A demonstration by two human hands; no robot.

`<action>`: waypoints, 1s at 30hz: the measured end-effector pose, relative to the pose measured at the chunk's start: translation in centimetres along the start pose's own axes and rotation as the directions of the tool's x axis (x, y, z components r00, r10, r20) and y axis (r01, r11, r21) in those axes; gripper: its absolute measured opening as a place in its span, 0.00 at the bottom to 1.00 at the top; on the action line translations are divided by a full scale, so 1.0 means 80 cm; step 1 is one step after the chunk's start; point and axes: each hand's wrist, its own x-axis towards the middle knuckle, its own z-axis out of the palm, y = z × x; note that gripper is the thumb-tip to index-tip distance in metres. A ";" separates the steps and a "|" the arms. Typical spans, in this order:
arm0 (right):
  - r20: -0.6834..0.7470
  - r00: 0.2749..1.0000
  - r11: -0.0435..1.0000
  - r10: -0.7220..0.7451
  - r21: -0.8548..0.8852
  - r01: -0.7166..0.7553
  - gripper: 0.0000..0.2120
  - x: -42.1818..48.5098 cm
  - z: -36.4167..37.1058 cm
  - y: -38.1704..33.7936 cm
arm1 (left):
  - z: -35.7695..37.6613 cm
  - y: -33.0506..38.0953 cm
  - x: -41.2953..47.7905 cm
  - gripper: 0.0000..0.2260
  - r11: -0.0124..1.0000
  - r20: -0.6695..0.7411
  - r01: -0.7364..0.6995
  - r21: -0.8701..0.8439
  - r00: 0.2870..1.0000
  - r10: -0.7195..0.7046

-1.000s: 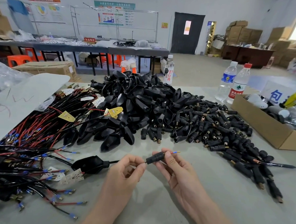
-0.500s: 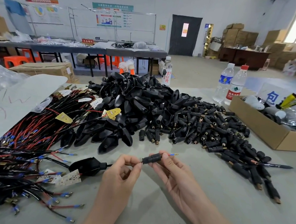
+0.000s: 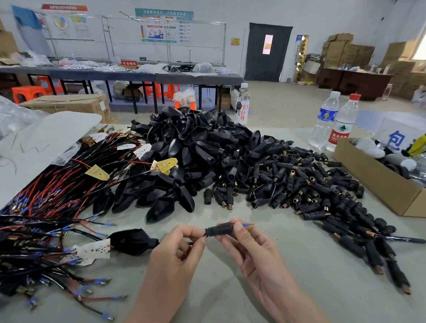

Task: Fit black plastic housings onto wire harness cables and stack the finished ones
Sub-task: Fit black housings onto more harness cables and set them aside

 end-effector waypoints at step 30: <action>-0.052 0.995 0.891 -0.086 -0.450 0.053 0.11 0.002 -0.004 0.003 | -0.007 0.007 -0.002 0.15 0.871 0.251 -0.295 0.392 0.946 0.207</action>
